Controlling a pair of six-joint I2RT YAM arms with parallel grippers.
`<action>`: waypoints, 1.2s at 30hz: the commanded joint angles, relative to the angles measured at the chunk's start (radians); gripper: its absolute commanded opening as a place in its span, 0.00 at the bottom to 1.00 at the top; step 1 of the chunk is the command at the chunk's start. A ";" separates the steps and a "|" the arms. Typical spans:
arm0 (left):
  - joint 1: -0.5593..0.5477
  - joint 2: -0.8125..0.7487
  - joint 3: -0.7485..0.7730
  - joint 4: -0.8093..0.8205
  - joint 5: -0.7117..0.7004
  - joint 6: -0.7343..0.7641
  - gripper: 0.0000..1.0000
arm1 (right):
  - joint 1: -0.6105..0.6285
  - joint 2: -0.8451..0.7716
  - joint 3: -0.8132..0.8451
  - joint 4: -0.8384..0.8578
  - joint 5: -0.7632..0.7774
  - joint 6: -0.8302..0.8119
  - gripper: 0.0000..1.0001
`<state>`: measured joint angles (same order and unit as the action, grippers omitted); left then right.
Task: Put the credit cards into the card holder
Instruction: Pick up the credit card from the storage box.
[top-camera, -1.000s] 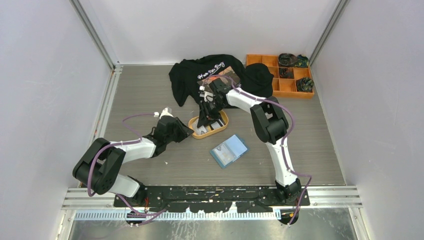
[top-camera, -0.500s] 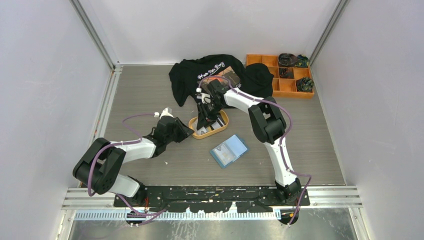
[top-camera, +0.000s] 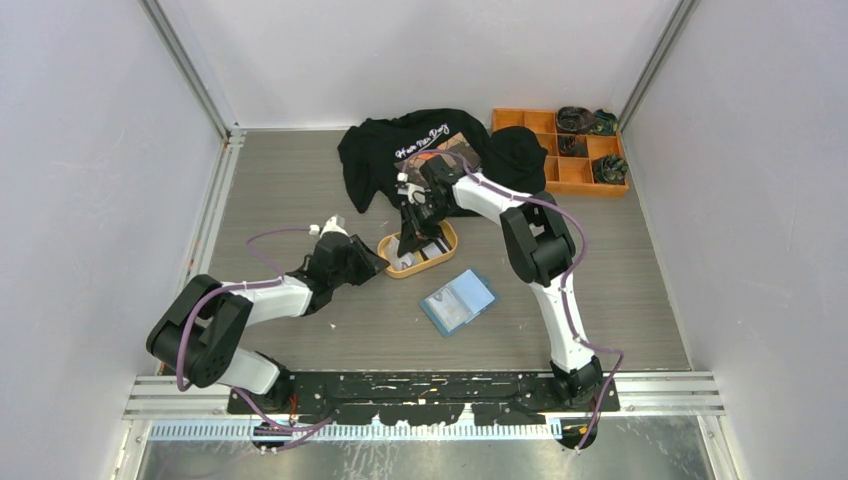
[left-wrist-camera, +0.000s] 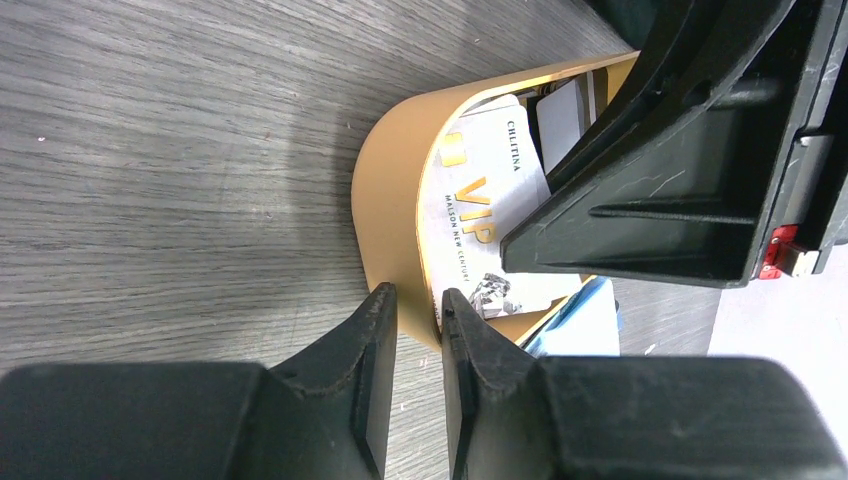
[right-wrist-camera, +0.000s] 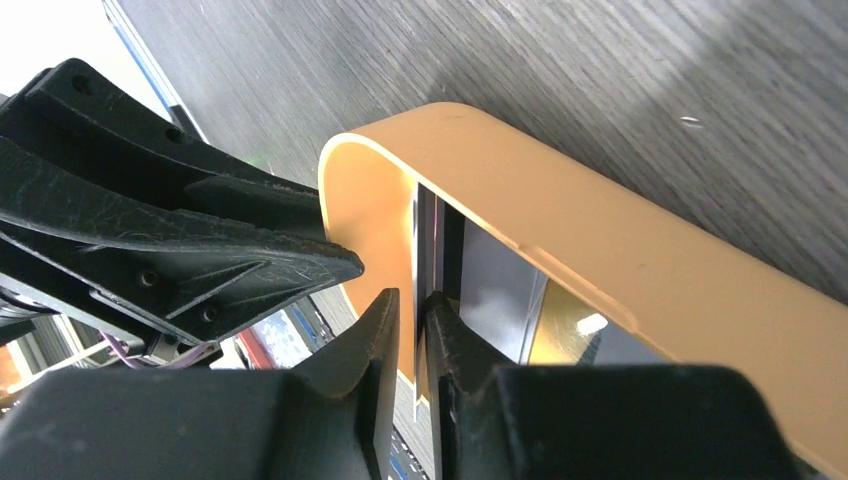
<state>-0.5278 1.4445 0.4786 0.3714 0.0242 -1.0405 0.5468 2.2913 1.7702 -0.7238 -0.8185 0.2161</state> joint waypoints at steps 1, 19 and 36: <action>0.006 0.005 -0.008 0.052 0.025 0.008 0.24 | -0.011 -0.041 0.036 0.003 -0.041 0.006 0.19; 0.009 0.008 -0.009 0.061 0.033 0.008 0.28 | -0.049 -0.045 0.031 -0.026 -0.059 0.007 0.21; 0.009 0.011 -0.008 0.063 0.037 0.008 0.29 | -0.073 -0.059 0.017 -0.029 -0.058 0.014 0.06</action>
<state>-0.5220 1.4513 0.4740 0.3794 0.0536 -1.0405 0.4843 2.2913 1.7702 -0.7422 -0.8516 0.2199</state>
